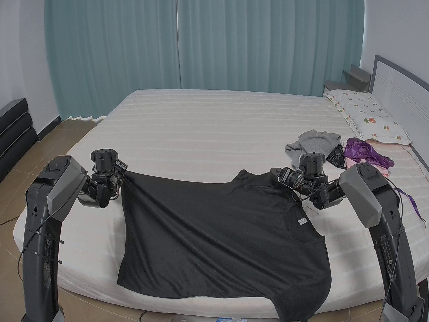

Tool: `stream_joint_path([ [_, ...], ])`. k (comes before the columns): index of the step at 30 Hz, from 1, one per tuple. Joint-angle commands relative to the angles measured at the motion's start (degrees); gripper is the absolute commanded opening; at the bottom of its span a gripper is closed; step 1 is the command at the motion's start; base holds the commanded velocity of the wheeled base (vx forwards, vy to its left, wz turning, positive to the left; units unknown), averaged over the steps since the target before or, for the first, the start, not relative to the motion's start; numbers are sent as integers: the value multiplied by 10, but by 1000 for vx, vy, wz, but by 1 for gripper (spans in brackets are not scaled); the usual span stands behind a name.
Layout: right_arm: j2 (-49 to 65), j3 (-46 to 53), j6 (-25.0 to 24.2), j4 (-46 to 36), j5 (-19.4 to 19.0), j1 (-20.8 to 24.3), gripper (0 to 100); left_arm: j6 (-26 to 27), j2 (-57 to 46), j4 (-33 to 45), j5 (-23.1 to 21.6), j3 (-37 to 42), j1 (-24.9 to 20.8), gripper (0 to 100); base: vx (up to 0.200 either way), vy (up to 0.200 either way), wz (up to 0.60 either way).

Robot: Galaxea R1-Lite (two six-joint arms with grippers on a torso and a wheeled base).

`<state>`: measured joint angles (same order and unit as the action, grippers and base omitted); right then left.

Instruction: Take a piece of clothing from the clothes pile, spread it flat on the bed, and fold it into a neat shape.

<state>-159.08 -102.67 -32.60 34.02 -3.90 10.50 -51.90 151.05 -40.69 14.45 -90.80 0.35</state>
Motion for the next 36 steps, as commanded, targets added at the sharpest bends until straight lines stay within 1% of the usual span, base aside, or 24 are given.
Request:
stream_joint_path([
  [1, -7, -2, 0, 1, 0, 2, 100, 0, 1, -1, -3, -5, 4, 0, 0, 0, 0],
  [15, -39, -33, 0, -4, 7, 20, 100, 0, 16, -1, -6, -13, 0, 0, 0, 0, 0],
  [16, -40, -33, 0, -4, 7, 21, 0, 0, 16, -1, -6, -13, 0, 0, 0, 0, 0],
  [23, -45, -35, 1, 0, 9, 22, 0, 0, 17, 1, -6, -13, -1, 0, 0, 0, 0],
  [27, -46, -60, 1, -2, 38, 15, 0, 0, 17, 0, -6, -13, -5, 0, 0, 0, 0],
  [33, -45, -75, -2, 2, 63, -2, 0, 0, 17, -2, -6, -15, -8, 0, 0, 0, 0],
  [36, -46, -87, -4, 3, 72, -11, 0, -1, 21, -2, -6, -34, -8, 0, 0, 0, 0],
])
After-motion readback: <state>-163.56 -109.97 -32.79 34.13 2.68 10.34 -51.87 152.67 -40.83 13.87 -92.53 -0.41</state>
